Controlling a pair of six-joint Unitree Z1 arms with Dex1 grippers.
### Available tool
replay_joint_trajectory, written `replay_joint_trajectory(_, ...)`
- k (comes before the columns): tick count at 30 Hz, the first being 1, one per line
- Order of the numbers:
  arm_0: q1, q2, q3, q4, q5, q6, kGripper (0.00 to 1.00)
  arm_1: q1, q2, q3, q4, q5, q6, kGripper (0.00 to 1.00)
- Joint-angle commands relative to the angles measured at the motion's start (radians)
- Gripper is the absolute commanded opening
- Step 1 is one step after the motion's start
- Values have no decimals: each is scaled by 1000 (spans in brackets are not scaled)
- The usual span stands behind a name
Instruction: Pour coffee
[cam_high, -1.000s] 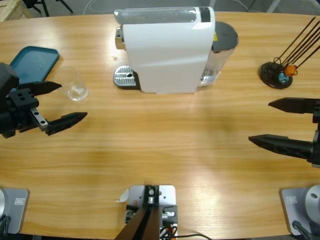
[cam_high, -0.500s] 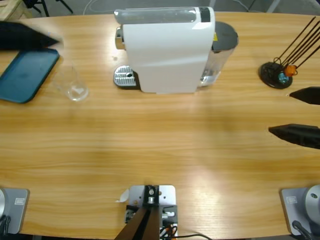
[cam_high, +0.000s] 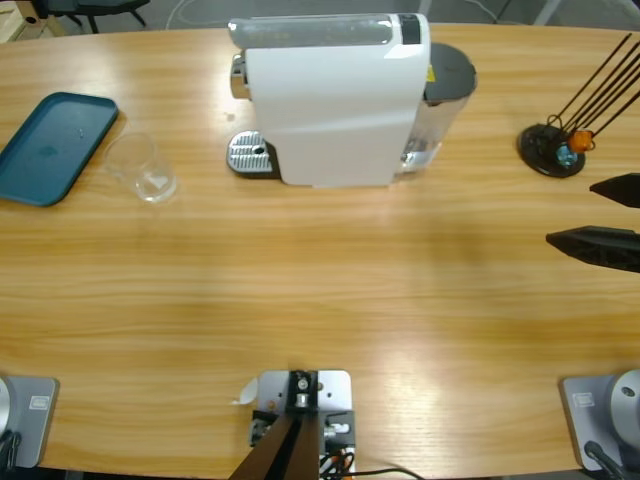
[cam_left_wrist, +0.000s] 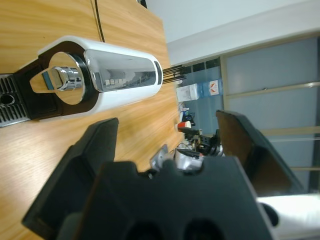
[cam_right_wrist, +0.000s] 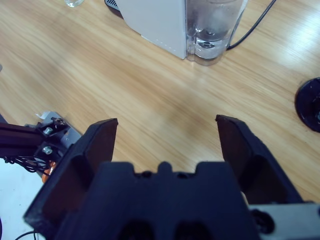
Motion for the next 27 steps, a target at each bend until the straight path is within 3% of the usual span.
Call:
replay_joint_trajectory(1,18,95,134,-152,-22,-74,849,20,0,12,18,-16,19,835)
replay_joint_trajectory(9,18,184,153,-320,-72,-114,849,37,0,16,15,-16,24,835)
replay_joint_trajectory(27,18,316,135,-448,-103,-134,849,38,-2,20,12,-17,33,835)
